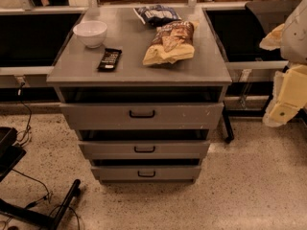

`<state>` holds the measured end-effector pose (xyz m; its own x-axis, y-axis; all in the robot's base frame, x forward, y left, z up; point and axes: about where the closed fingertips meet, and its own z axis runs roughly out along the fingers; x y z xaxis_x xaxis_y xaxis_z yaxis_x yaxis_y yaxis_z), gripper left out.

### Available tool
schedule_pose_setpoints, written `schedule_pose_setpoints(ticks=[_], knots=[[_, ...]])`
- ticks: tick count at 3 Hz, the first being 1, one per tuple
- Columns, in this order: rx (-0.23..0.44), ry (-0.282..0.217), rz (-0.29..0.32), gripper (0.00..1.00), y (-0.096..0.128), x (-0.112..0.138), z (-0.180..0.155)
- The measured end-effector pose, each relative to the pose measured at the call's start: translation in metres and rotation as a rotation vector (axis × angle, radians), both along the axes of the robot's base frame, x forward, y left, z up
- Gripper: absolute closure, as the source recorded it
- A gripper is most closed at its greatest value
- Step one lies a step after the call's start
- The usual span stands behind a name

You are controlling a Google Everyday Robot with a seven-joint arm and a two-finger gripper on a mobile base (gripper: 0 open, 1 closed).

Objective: Open top drawer

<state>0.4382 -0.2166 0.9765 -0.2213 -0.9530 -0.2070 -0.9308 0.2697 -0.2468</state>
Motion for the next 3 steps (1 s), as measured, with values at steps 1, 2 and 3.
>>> schedule_pose_setpoints(ticks=[1, 2, 3], knots=[[0.000, 0.000, 0.000, 0.00, 0.000, 0.000, 0.000], [0.001, 0.002, -0.001, 0.00, 0.008, 0.007, -0.017], [-0.015, 0.019, -0.015, 0.00, 0.026, 0.029, -0.064]])
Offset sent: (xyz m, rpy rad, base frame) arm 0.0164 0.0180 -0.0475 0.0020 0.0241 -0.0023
